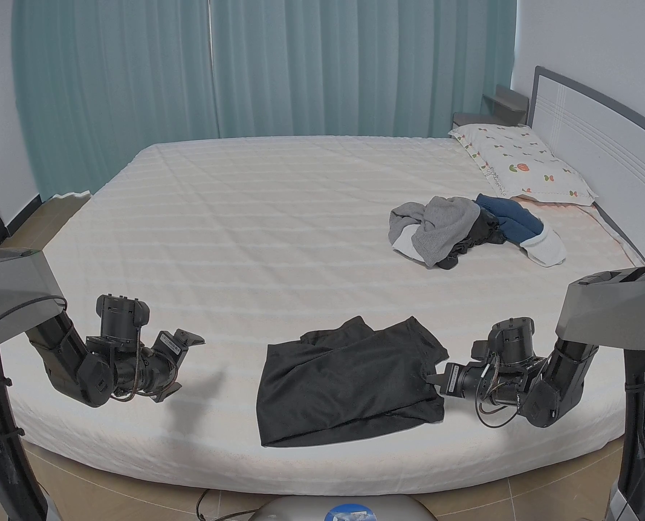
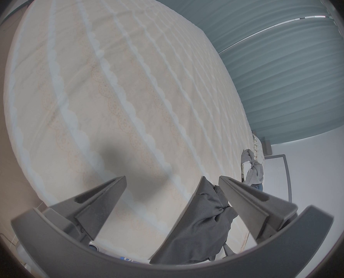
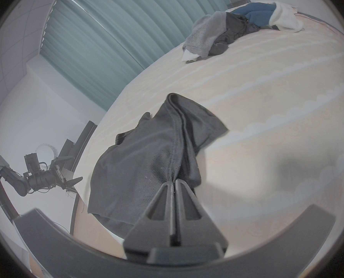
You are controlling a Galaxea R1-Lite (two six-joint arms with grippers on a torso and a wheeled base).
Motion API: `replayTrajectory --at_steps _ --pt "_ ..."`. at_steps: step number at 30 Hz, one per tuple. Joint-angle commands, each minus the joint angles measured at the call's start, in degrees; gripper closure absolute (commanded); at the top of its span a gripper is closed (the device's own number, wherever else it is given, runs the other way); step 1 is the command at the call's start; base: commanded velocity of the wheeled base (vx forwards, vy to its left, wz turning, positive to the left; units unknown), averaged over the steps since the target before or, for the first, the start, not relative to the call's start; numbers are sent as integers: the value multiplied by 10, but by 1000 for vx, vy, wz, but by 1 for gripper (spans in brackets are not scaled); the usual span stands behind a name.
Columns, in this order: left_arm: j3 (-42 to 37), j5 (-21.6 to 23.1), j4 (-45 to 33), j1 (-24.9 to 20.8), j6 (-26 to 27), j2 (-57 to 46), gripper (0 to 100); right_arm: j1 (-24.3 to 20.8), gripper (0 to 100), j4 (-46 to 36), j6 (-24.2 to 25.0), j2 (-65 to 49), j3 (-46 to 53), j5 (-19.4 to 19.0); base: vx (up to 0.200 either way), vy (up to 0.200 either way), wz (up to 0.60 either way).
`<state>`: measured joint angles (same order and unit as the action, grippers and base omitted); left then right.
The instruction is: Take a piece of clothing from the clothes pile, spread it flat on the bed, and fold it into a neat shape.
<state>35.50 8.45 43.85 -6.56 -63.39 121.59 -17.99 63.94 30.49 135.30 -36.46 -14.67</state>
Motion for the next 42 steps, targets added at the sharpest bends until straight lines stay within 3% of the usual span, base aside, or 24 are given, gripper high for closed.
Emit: replayTrajectory --at_steps 1,9,14,22,23,30,37,42 --pt "1 0 0 0 1 4 0 9 100 6 -1 -11 27 -1 0 0 0" --pt "1 -1 0 -1 2 5 0 27 100 7 -7 -72 97 -19 0 0 0" --pt "1 -1 0 -1 2 6 0 44 100 7 -46 -74 123 -22 0 0 0" --pt "6 -7 0 -1 -1 8 0 37 100 7 -47 -71 140 -34 0 0 0" --pt "6 -7 -1 -1 -2 8 0 34 0 7 -47 -69 140 -34 0 0 0" --pt "8 -7 -1 1 -2 8 0 38 0 16 -42 -89 119 -34 57 0 0" --pt "4 -8 0 -2 3 9 0 38 0 -14 -20 -74 8 -26 200 0 0" --pt "4 -8 0 -3 4 12 0 17 0 -46 -18 -29 -58 -6 0 0 0"
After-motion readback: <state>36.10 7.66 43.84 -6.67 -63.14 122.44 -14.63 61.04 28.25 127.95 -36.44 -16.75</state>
